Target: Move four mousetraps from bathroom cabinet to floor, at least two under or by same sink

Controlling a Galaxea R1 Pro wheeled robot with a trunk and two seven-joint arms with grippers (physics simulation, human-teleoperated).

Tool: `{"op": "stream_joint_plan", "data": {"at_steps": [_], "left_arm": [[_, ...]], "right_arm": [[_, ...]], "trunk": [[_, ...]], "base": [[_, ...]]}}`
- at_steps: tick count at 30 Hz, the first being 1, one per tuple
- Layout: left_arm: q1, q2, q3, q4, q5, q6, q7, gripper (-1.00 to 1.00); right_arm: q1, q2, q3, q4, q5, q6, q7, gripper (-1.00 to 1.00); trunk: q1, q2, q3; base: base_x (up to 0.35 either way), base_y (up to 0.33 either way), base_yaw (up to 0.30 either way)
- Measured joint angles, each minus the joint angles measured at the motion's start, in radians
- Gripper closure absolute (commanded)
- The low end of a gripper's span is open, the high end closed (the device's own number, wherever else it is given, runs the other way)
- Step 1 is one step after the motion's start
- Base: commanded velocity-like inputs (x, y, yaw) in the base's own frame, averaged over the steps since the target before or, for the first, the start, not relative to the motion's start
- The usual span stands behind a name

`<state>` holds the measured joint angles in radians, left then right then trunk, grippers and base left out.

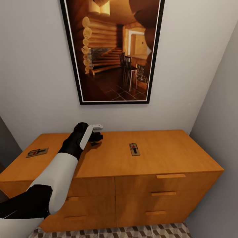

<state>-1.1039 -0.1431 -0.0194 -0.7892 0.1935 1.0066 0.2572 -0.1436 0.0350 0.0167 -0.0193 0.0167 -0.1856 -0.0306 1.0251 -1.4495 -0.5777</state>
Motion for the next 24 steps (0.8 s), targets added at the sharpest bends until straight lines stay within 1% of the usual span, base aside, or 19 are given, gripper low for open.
{"op": "stream_joint_plan", "data": {"at_steps": [10, 24], "left_arm": [[0.0, 0.0, 0.0, 0.0, 0.0, 0.0, 0.0, -1.0], [0.0, 0.0, 0.0, -0.001, 0.0, 0.0, 0.0, -1.0]], "right_arm": [[0.0, 0.0, 0.001, 0.0, 0.0, 0.0, 0.0, 1.0], [0.0, 0.001, 0.001, 0.0, 0.0, 0.0, 0.0, 1.0]], "trunk": [[0.0, 0.0, -0.013], [0.0, 0.0, -0.015]], "base": [[0.0, 0.0, 0.0], [0.0, 0.0, 0.0]]}}
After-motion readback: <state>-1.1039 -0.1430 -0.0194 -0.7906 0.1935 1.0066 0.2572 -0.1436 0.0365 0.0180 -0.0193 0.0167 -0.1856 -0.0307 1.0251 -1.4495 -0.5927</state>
